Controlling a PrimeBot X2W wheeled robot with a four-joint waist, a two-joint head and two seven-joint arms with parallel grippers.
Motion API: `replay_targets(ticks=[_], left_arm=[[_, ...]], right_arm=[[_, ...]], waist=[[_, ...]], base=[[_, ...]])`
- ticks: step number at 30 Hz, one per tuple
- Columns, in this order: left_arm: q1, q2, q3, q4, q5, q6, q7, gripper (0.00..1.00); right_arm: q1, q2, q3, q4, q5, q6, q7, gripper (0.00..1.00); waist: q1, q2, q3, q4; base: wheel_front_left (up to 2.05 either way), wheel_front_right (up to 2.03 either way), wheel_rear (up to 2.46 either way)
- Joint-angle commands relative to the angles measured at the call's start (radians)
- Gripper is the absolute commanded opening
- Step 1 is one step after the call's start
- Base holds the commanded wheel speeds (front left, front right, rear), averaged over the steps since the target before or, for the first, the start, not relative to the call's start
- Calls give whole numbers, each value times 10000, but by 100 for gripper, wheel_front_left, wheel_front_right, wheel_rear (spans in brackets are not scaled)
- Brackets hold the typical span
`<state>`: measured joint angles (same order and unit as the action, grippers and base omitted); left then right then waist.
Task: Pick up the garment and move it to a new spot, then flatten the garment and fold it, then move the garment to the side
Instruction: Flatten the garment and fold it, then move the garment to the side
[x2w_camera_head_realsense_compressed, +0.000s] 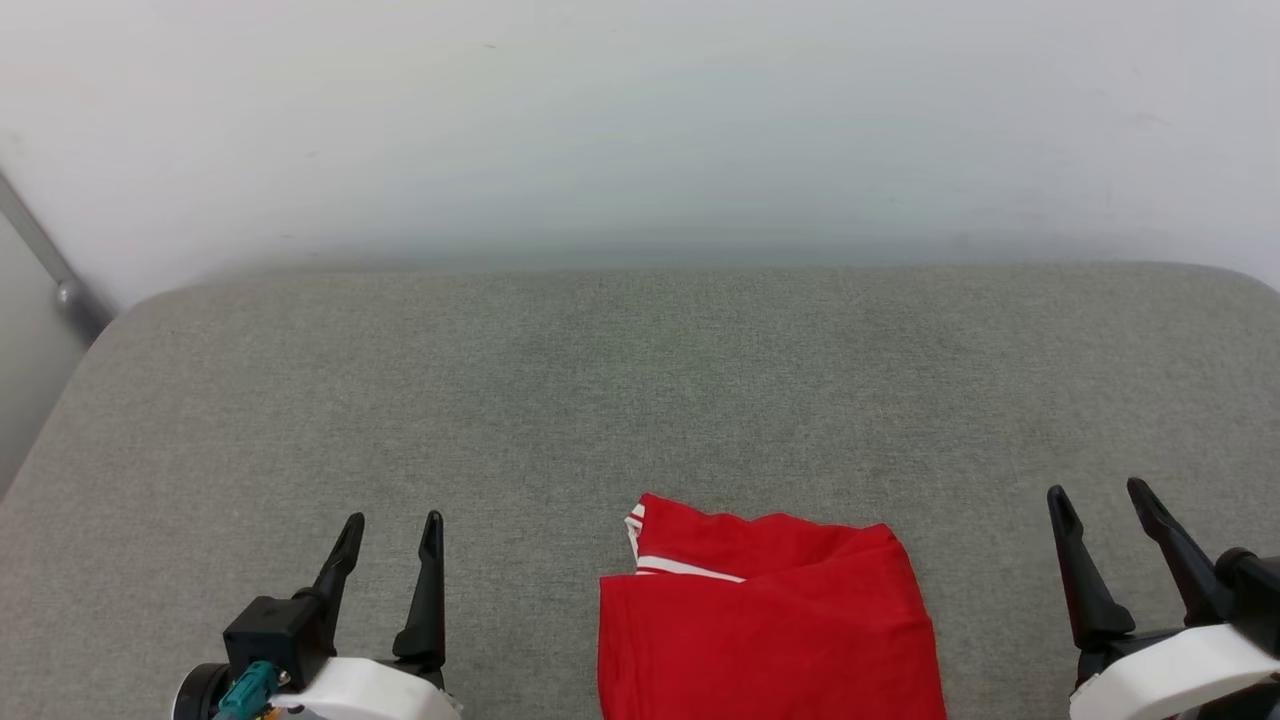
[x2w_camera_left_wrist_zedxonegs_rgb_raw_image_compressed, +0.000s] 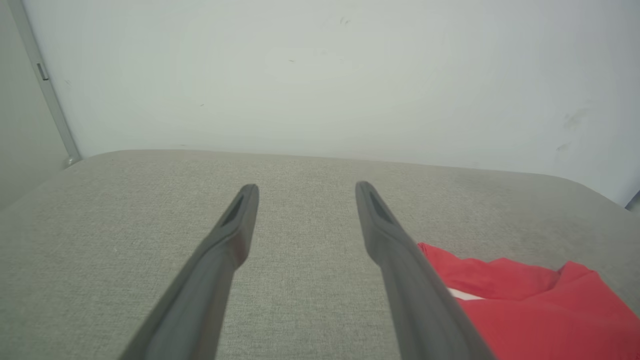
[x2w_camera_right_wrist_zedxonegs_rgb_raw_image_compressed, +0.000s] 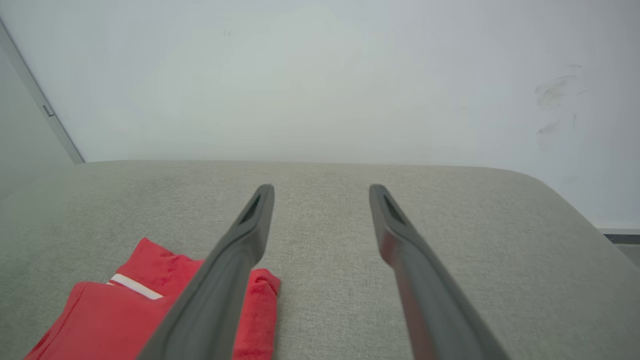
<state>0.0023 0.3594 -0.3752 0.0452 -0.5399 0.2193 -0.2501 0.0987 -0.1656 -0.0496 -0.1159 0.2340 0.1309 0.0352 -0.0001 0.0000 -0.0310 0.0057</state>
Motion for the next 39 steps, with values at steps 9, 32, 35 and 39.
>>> replay_targets(ticks=[9,32,35,39], left_arm=[[133,54,23,-128,24,134,-37,100],[-619,-75,207,-708,402,140,-131,100],[-895,-225,155,-784,518,56,-143,100],[-1184,-440,161,-698,641,-78,-159,100]], right_arm=[[319,381,57,-641,-206,-4,297,100],[-858,-1196,-3337,2337,3133,-3,7134,100],[-1253,-838,-3689,2765,3859,-3,8209,100],[-1826,351,-3578,3082,5587,-4,9745,100]], waist=[[1,0,14,-122],[1,0,1280,411],[1,0,1723,672],[1,0,2198,961]], base=[[0,0,0],[0,0,0],[0,0,0],[0,0,0]])
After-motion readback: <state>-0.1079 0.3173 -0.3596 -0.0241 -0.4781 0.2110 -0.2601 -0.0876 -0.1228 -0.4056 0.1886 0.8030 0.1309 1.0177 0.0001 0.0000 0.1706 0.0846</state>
